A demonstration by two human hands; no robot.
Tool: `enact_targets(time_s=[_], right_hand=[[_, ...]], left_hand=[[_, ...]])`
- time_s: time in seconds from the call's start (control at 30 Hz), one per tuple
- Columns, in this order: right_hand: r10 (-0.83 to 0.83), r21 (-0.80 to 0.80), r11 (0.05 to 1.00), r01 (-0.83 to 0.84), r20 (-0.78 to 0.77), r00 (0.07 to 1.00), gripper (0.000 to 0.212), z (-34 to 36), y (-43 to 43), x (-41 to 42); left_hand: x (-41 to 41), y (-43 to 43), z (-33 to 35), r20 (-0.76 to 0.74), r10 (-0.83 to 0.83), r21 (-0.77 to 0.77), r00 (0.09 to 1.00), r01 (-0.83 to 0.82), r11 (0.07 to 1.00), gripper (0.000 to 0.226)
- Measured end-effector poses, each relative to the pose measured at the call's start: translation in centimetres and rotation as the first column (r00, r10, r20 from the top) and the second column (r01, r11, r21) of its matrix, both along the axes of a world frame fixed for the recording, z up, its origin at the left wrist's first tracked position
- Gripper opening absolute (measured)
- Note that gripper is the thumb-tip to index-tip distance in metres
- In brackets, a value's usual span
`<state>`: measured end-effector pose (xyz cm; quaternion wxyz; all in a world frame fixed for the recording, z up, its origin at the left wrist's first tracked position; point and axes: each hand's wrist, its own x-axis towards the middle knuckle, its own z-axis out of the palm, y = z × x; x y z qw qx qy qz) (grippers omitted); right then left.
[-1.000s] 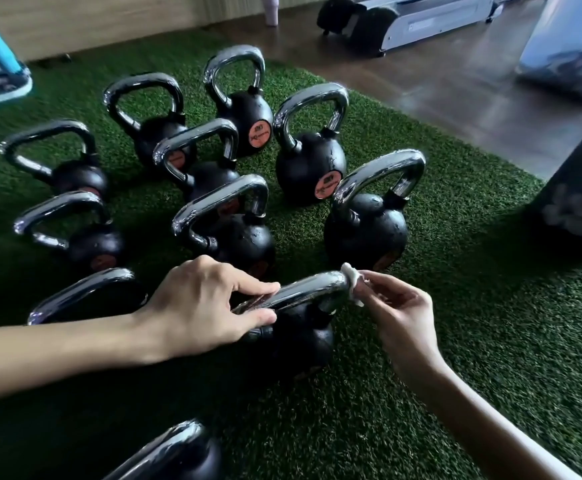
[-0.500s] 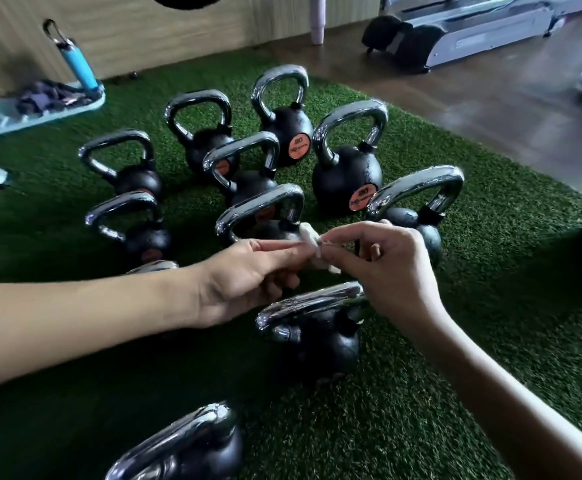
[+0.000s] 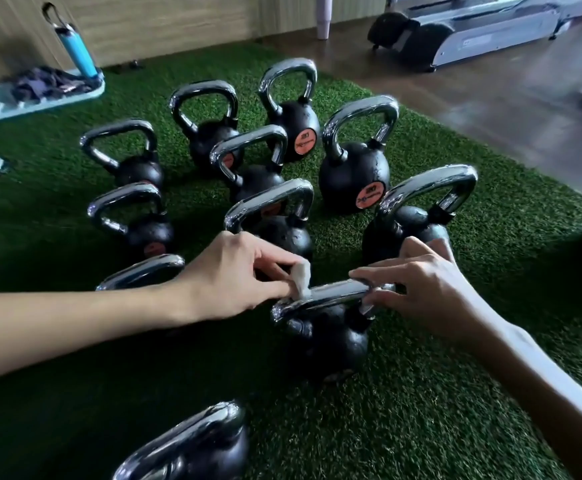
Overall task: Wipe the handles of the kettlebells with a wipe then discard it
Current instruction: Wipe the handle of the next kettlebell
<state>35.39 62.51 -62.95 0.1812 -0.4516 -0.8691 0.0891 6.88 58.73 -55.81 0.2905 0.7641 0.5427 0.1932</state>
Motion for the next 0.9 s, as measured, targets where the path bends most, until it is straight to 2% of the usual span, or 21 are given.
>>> enact_targets(time_s=[0.1, 0.17, 0.3, 0.37, 0.43, 0.47, 0.5, 0.57, 0.63, 0.73, 0.9], right_hand=[[-0.058, 0.015, 0.998, 0.059, -0.056, 0.997, 0.042, -0.7, 1.0, 1.4], [-0.115, -0.036, 0.993, 0.111, -0.101, 0.988, 0.041, -1.3, 1.7, 2.7], [-0.194, -0.127, 0.976, 0.176, -0.149, 0.970, 0.043, -2.4, 2.5, 4.2], [-0.227, -0.144, 0.968, 0.206, -0.148, 0.963, 0.043, -2.6, 2.7, 4.3], [-0.250, -0.143, 0.963, 0.230, -0.137, 0.959, 0.047, -2.8, 2.7, 4.1], [-0.258, -0.142, 0.961, 0.239, -0.131, 0.957, 0.049, -2.8, 2.6, 4.0], [-0.263, -0.137, 0.960, 0.246, -0.124, 0.957, 0.051, -2.7, 2.5, 3.8], [-0.266, -0.113, 0.961, 0.254, -0.116, 0.957, 0.052, -2.5, 2.1, 3.2], [-0.256, -0.069, 0.966, 0.249, -0.118, 0.960, 0.047, -2.2, 1.7, 2.5], [-0.242, -0.011, 0.970, 0.243, -0.148, 0.959, 0.042, -2.0, 1.1, 1.8], [-0.260, -0.009, 0.965, 0.262, -0.177, 0.949, 0.039, -2.1, 0.6, 2.0]], left_hand=[[1.8, 1.6, 0.7, -0.161, -0.135, 0.088, 0.978, 0.150, 0.985, 0.019], [3.3, 3.4, 1.0, -0.318, -0.188, 0.106, 0.929, 0.232, 0.967, 0.027], [7.7, 5.7, 1.8, -0.584, -0.226, 0.048, 0.780, 0.311, 0.949, 0.026], [8.8, 5.8, 1.9, -0.666, -0.254, 0.016, 0.701, 0.353, 0.935, 0.026], [8.7, 5.8, 1.7, -0.705, -0.284, -0.015, 0.650, 0.387, 0.922, 0.035], [8.4, 5.8, 1.4, -0.695, -0.280, -0.017, 0.662, 0.374, 0.927, 0.037], [7.9, 5.9, 1.2, -0.655, -0.256, 0.003, 0.711, 0.341, 0.940, 0.035], [7.2, 6.1, 0.6, -0.531, -0.167, 0.089, 0.831, 0.250, 0.964, 0.025], [7.4, 6.2, 0.1, -0.440, -0.078, 0.196, 0.895, 0.181, 0.964, 0.022], [8.3, 6.5, -0.7, -0.395, -0.020, 0.268, 0.918, 0.136, 0.954, 0.018], [5.2, 7.2, -1.1, -0.260, -0.032, 0.157, 0.965, 0.075, 0.985, 0.010]])
